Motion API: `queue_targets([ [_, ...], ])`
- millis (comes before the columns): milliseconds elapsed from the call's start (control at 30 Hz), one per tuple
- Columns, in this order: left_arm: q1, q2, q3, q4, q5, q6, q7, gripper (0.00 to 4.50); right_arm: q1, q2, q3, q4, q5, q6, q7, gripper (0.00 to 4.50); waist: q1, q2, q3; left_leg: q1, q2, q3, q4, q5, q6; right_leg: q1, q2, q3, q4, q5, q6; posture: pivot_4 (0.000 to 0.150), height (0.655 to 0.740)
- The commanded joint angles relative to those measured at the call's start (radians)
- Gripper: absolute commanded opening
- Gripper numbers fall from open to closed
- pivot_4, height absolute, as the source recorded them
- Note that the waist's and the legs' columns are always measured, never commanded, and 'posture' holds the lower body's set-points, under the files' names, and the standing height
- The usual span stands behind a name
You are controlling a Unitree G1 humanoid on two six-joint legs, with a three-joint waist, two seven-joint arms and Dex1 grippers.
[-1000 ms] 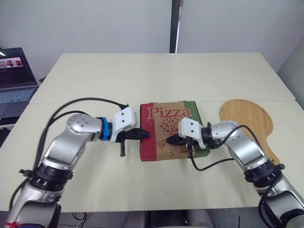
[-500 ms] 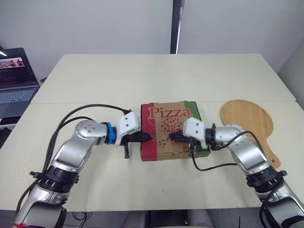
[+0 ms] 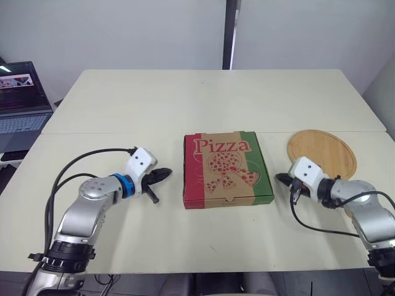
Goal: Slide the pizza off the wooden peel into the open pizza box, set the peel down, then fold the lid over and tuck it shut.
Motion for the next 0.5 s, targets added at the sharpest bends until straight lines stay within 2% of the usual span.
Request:
queue_targets([
  [33,0.005,-0.001,-0.013,-0.050,-0.015,0.010,-0.005,0.00,0.010,0.007,0.005,-0.104,0.059,0.037,0.032,0.01,-0.003,0.000,0.000,0.000,0.000,0.000,0.000,0.000,0.000,0.000,0.000,0.000,0.000,0.000,0.000,0.150,0.7400],
  [300,0.041,0.014,-0.022,-0.107,-0.039,0.047,-0.026,0.00,0.037,0.005,0.030,-0.214,0.114,0.104,0.066,0.01,-0.001,0.000,0.000,0.000,0.000,-0.001,0.000,0.000,0.000,0.000,0.000,0.000,0.000,0.000,0.000,0.150,0.7400],
  [500,0.062,0.022,-0.028,-0.146,-0.058,0.073,-0.039,0.00,0.037,0.001,0.036,-0.211,0.101,0.109,0.069,0.01,-0.001,0.000,0.000,0.000,0.000,-0.001,0.000,0.000,0.000,0.001,0.000,-0.001,-0.001,0.000,0.000,0.150,0.7400],
])
